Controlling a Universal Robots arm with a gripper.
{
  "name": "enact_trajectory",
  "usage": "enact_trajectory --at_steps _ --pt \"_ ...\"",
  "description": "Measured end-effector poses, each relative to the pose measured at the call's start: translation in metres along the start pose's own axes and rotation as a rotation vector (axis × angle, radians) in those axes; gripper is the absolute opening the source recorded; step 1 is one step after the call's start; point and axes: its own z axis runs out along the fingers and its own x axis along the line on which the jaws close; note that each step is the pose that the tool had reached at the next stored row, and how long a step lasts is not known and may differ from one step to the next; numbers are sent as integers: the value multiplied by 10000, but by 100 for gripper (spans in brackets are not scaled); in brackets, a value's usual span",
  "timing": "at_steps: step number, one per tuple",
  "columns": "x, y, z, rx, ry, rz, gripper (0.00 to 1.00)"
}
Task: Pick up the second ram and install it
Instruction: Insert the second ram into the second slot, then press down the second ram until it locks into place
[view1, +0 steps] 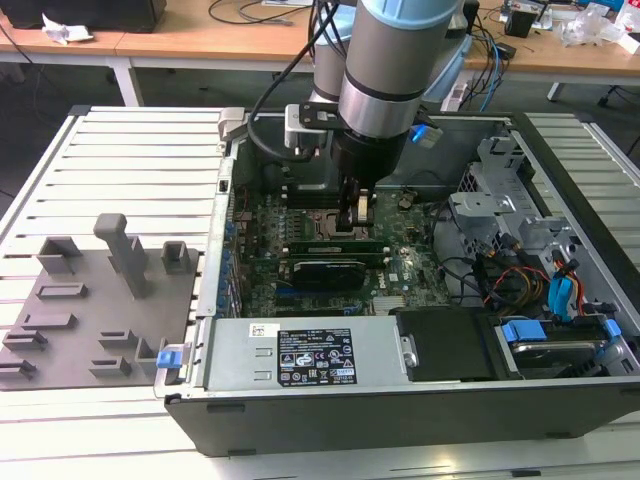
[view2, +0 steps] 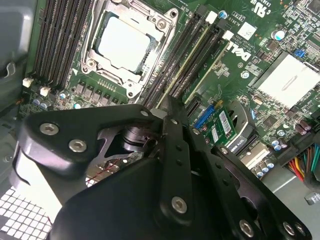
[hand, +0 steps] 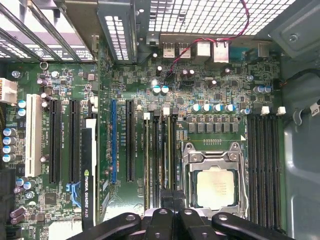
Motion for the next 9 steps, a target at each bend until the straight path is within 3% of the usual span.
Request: enact_trajectory --at_steps 4,9 --pt "0 -7 -2 -1 0 -1 11" --pt "-2 -157 -10 -4 0 0 11"
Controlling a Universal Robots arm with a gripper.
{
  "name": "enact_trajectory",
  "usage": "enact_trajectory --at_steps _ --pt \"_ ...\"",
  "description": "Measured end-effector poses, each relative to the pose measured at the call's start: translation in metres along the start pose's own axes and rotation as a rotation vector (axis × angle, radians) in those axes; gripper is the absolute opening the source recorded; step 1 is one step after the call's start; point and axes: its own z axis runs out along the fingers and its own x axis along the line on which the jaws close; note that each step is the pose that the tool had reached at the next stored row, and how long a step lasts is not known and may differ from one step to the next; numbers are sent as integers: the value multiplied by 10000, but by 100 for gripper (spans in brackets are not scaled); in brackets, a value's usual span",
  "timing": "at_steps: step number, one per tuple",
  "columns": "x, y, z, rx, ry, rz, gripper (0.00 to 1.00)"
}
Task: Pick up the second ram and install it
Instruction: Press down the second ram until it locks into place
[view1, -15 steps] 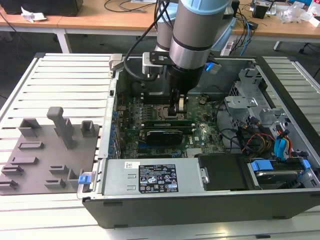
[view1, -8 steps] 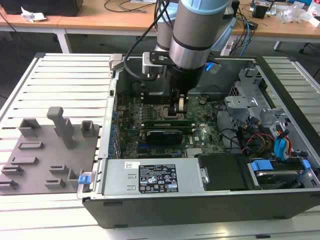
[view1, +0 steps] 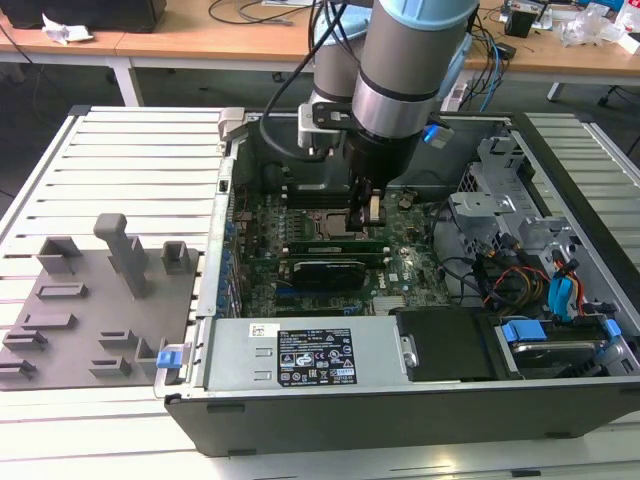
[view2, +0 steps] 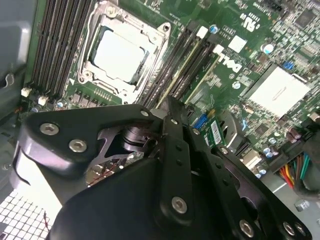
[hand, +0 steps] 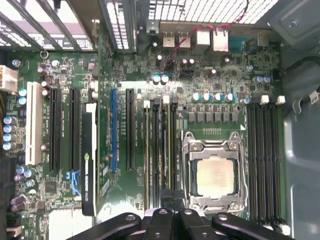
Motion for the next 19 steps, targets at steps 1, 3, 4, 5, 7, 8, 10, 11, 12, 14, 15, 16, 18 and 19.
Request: enact_trajectory --at_steps 1,3,4,5,7,8,10,11,12,14,15,16,18,19 --pt "-1 -31 -2 0 -1 1 11" --pt "-2 -130 -8 -5 1 1 11" --pt "-3 -169 -10 -8 3 2 11" --pt "-3 -200 -12 -11 1 1 11" --pt "-4 -242 -14 -14 2 1 11" --pt "-4 -269 -16 -15 2 2 11" --pt "-5 -326 -19 -20 2 2 11" --pt "-5 -349 -20 -22 1 1 11" --pt "-5 -369 -21 -25 1 2 11" --pt "-6 -413 -20 -32 0 3 11" --pt "-6 -431 -18 -35 0 3 11" --pt "-6 -447 -17 -39 1 3 11" --pt "-5 -499 -9 -48 3 5 11" --pt "-5 -511 -2 -50 2 4 11"
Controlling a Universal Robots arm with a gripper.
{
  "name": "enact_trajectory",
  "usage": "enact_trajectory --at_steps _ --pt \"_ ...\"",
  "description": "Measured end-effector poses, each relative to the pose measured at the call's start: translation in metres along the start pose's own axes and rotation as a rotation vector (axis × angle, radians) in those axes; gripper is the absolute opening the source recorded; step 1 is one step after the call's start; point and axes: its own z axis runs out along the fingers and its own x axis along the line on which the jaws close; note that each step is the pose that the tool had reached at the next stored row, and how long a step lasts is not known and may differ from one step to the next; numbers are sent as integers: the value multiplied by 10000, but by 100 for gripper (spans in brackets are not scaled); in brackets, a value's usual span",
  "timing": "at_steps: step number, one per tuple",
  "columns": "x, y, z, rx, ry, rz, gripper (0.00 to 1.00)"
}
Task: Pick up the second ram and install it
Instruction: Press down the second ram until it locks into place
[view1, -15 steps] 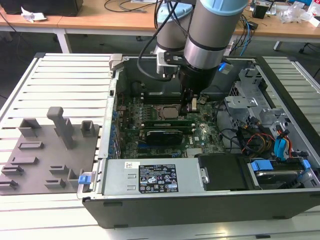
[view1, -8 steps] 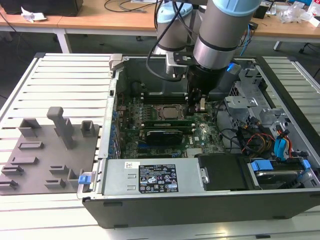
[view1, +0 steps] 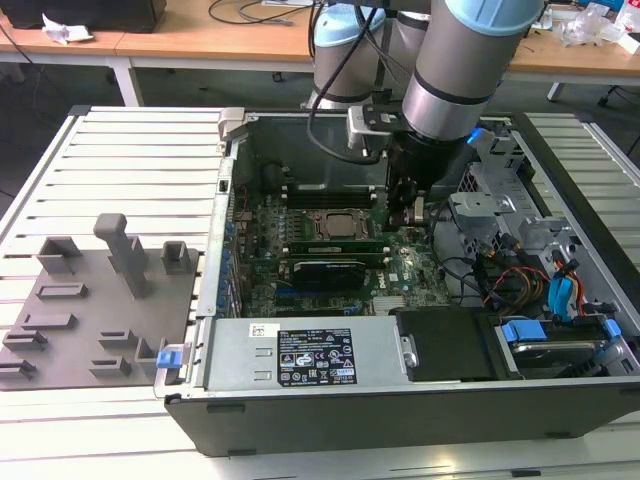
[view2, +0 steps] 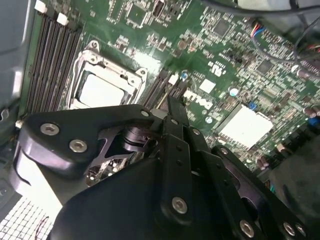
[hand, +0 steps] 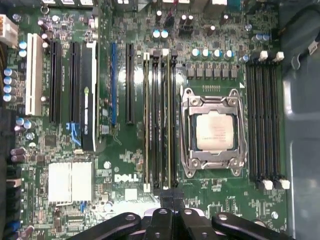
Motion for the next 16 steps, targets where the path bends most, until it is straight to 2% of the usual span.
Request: enact_trajectory --at_steps 4,5,6,7,10,12,16 --pt "8 -40 107 -7 -1 1 11" --pt "9 -5 123 -6 0 -1 11" --pt "12 84 141 -8 -5 0 11" --pt "10 107 159 -7 -9 -1 11" --pt "-31 106 242 -20 -33 -161 11" --pt "-27 102 303 -27 -28 -246 11" --pt "-24 100 342 -30 -22 -264 11"
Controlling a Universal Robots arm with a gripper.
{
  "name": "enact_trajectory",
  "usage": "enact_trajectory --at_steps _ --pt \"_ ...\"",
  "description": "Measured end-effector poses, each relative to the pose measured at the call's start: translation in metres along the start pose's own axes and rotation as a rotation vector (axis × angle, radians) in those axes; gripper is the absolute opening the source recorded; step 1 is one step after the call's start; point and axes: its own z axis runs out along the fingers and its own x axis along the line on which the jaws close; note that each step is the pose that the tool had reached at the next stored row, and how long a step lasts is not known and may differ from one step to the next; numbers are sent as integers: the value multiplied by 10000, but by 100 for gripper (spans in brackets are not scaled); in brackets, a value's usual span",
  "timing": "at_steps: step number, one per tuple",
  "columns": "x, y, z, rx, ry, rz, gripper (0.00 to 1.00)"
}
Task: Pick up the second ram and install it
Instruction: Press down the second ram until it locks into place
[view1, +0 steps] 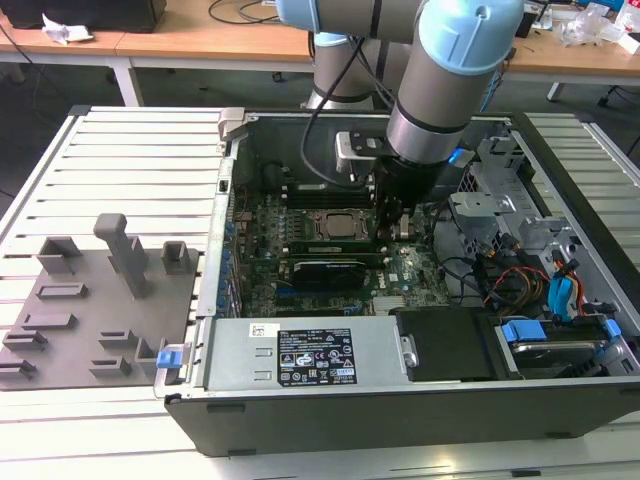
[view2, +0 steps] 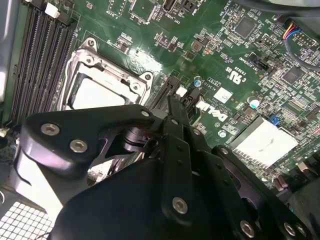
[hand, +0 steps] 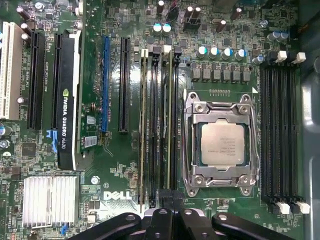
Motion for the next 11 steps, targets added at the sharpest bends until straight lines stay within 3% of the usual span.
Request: enact_trajectory --at_steps 2,7,11 --pt "-4 1 -20 3 -20 -1 11" --pt "-14 11 -166 1 -4 0 11" --pt "-14 11 -167 1 -3 0 11"
